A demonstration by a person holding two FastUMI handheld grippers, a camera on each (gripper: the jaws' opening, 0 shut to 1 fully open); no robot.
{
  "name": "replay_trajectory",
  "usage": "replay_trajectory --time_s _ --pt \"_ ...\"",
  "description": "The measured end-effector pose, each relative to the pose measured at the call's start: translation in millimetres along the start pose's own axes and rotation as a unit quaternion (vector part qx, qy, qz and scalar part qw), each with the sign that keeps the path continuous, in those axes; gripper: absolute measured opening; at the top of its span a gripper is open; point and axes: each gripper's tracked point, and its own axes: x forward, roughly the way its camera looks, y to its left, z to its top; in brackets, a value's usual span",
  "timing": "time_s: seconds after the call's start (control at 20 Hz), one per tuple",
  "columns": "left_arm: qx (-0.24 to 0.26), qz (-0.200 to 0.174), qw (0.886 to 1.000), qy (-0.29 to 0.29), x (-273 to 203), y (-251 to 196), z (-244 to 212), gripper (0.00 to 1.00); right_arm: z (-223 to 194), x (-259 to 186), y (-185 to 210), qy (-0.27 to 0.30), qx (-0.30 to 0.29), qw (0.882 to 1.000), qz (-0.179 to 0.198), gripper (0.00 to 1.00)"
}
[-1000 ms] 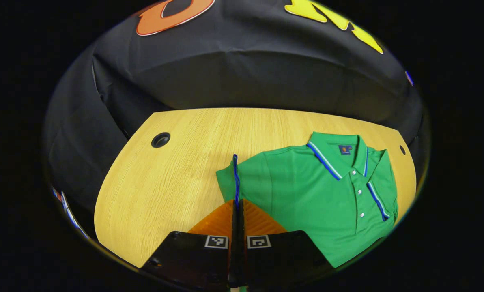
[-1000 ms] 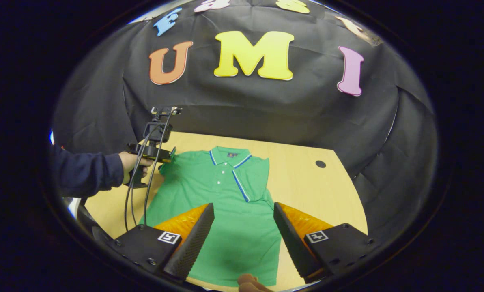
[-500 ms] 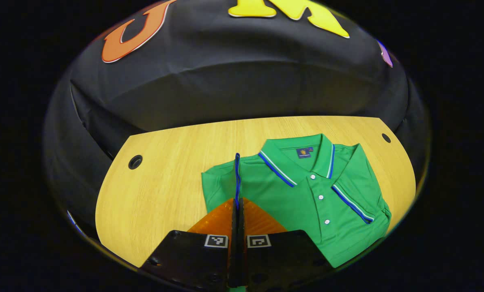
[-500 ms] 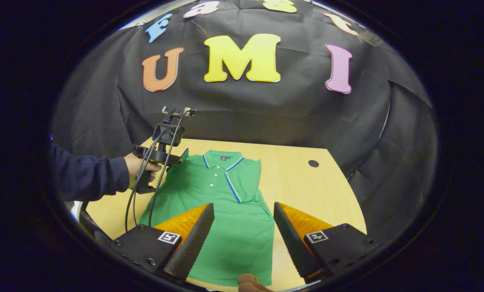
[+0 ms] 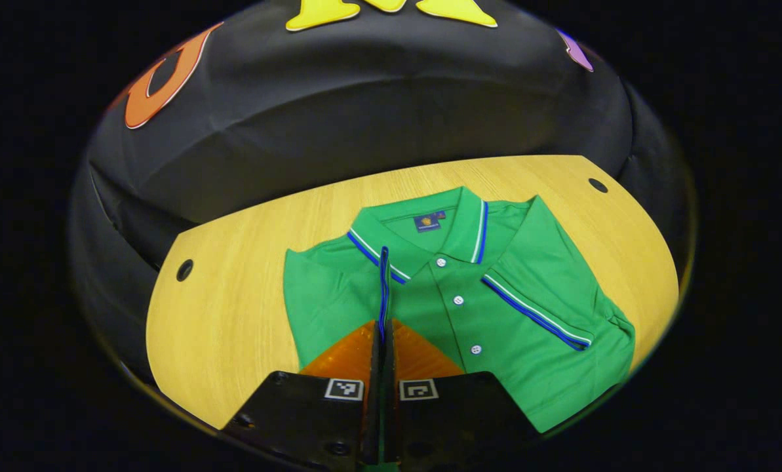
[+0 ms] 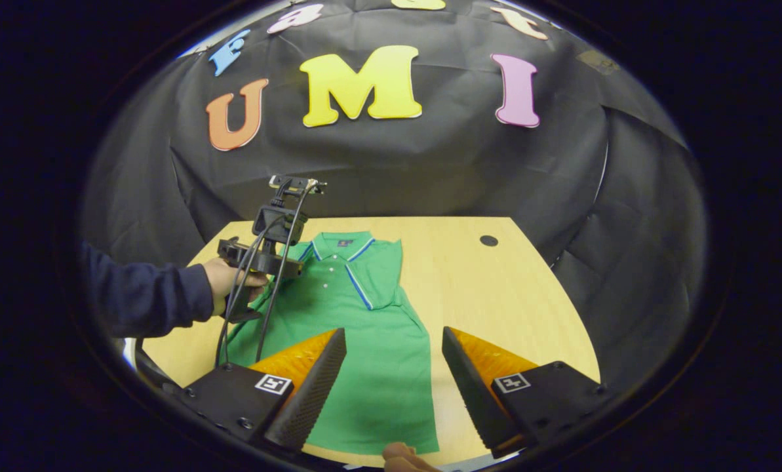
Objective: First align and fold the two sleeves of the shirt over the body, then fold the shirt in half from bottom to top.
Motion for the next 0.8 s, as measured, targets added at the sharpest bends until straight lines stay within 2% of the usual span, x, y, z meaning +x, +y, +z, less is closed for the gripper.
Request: replay_trajectory --time_s 0.05,0.1,0.2,0.3,0.35,0.5,0.55,0.7,0.8 --pt "0.000 -0.007 1.000 0.001 0 -3 -3 0.07 -1 0 -2 0.001 0.000 1.000 -0.001 0.94" --pt "-0.002 -0.015 1.000 -0.003 -1 -6 -1 0.13 -1 0 -2 -0.001 0.001 1.000 0.001 0.96" --pt "-0.017 -0.038 0.999 -0.018 -11 -15 5 0.41 0 0 -4 -0.002 0.002 1.000 0.004 0.98" --pt "-0.026 -0.043 0.998 -0.031 -25 -14 8 0.64 0 -3 -5 -0.003 0.005 1.000 0.006 0.94" --pt "-0.028 -0.038 0.998 -0.038 -34 -9 10 0.88 1 -3 -5 -0.005 0.005 1.000 0.009 0.94" --pt "-0.044 -0.022 0.997 -0.067 -76 9 16 0.89 7 -4 -6 -0.016 0.003 1.000 0.014 0.98" --pt "-0.050 -0.011 0.995 -0.082 -90 18 17 0.89 12 -5 -9 -0.024 0.006 1.000 0.013 0.94" --pt "-0.065 0.017 0.990 -0.126 -145 46 19 0.97 24 -9 -12 -0.044 0.018 0.999 0.019 0.96" --pt "-0.067 0.026 0.986 -0.149 -177 57 13 0.98 30 -12 -16 -0.058 0.018 0.998 0.021 0.94"
